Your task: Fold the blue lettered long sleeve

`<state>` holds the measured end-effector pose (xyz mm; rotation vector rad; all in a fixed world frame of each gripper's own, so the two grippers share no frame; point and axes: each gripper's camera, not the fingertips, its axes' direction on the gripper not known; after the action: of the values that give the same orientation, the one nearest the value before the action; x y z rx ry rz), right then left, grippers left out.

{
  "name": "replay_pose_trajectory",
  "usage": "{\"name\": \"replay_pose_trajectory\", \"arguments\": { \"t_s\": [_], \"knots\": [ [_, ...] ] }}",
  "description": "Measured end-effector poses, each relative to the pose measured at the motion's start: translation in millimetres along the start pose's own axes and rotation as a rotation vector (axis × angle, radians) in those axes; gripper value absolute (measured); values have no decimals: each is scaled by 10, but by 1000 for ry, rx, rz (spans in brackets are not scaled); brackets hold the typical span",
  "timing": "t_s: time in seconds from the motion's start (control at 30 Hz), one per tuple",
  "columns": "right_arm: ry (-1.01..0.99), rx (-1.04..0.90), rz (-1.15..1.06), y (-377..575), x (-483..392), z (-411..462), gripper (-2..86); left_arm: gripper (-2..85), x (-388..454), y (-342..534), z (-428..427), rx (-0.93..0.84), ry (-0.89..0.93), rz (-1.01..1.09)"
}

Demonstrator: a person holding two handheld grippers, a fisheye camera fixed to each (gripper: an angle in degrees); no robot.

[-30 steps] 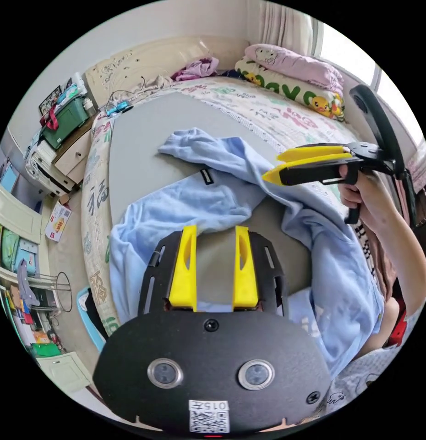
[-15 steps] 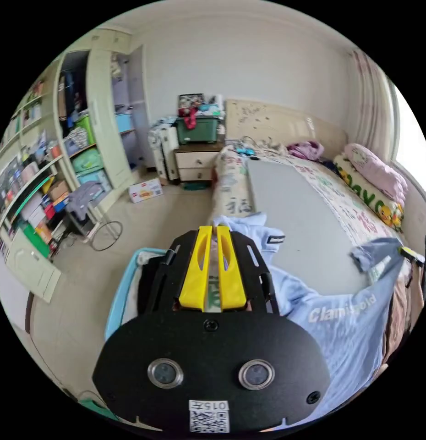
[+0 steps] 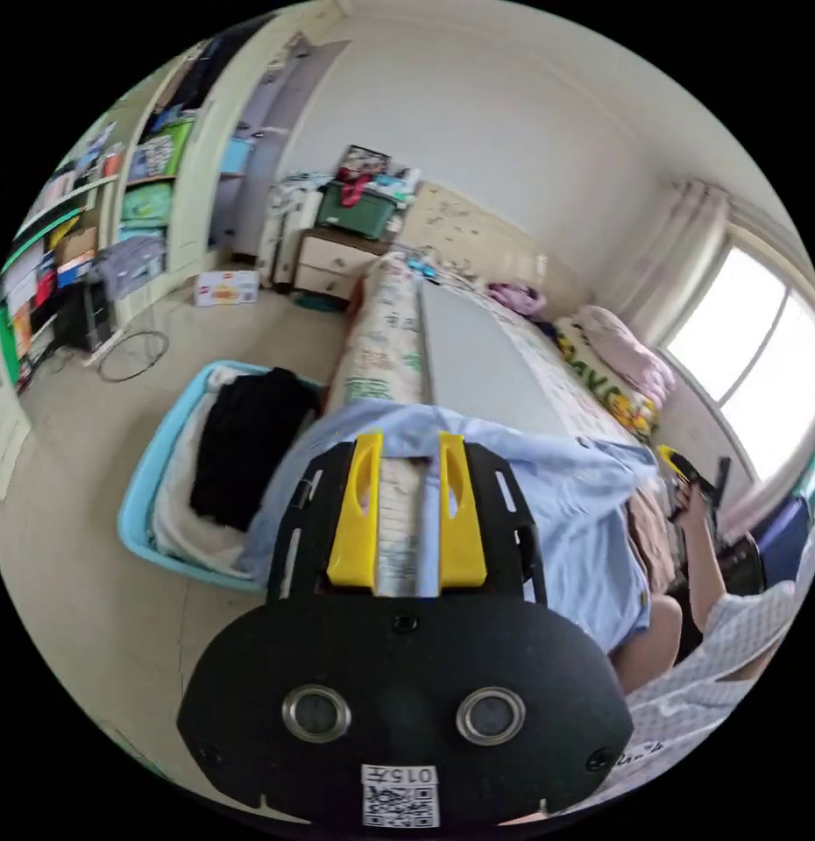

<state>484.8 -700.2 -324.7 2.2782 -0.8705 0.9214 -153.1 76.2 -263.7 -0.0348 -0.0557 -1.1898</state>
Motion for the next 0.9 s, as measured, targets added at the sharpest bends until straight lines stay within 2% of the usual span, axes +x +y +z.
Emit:
{"name": "replay_pose_trajectory", "arguments": {
  "t_s": [0.07,0.13,0.2,0.23,0.3,0.33,0.37,0.43,0.57,0.7,0.8,0.9],
  "knots": [
    [-152,-121,-139,117,-470,419,136,104,609,130,300,-54,235,189],
    [-157,-265,-258,256,-855,854,140,106,1000,187,638,-180,361,302],
    [-8,-469,-367,411,-1138,1372,137,109,1312,257,961,-323,305,412],
    [31,-522,-396,456,-1180,1487,135,109,1419,315,1109,-348,202,442],
    [38,-636,-413,601,-1219,1735,110,107,1453,394,1265,-357,174,434],
    [14,-621,-404,611,-1203,1713,99,102,1424,429,1345,-376,239,409],
    [-36,-631,-386,632,-1166,1680,53,95,1364,472,1383,-360,291,365],
    [-88,-681,-426,707,-1169,1613,19,82,1242,571,1383,-287,341,298],
    [-171,-820,-647,998,-1368,1414,3,71,991,701,1279,-164,311,211],
    [-203,-850,-791,1194,-1511,1346,-1,65,1101,795,1172,-51,277,279],
    [-256,-877,-831,1251,-1526,1342,-2,64,1317,888,1415,-105,199,394],
    [-285,-873,-869,1293,-1528,1340,-2,61,1377,1090,1881,-277,140,459]
  ]
}}
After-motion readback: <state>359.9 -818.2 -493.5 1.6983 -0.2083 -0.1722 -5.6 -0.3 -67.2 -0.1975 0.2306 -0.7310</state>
